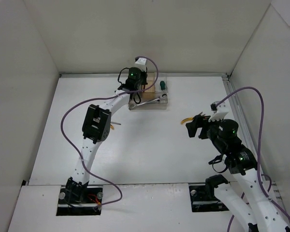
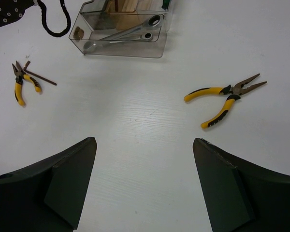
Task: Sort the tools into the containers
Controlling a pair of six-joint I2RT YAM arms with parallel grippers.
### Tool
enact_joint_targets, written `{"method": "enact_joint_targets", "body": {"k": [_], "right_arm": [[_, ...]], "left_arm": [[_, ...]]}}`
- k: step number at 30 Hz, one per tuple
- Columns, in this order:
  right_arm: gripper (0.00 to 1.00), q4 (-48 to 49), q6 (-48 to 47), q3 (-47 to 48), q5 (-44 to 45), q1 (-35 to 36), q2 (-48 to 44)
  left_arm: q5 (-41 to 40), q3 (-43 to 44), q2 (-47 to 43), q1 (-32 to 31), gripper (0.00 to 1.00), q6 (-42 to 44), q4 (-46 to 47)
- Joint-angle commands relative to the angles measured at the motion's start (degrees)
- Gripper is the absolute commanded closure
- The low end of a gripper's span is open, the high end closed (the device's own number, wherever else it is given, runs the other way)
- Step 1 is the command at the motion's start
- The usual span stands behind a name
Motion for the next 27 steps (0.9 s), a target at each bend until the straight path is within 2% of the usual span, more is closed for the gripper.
{"method": "enact_joint_targets", "body": {"k": [1, 9, 20, 27], "right_arm": [[0.21, 2.5, -0.67, 0.35, -0.12, 0.0, 1.17], [0.21, 2.5, -0.24, 0.18, 1.46, 0.0, 1.17], [0.21, 1.01, -0.41, 0.0, 3.21, 0.09, -0.94], [0.21, -1.1, 1.87, 0.79, 4.36, 0.0, -1.21]], "left_arm": [[3.99, 3.63, -3.77, 0.44, 1.0, 1.05, 2.12], [6.81, 2.13, -4.74, 0.44, 1.0, 0.96, -1.57], [7.86, 1.78, -5.09, 0.44, 0.93, 1.05, -4.74], [8.56, 1.43, -5.36, 0.44, 0.81, 0.61, -5.18]]}}
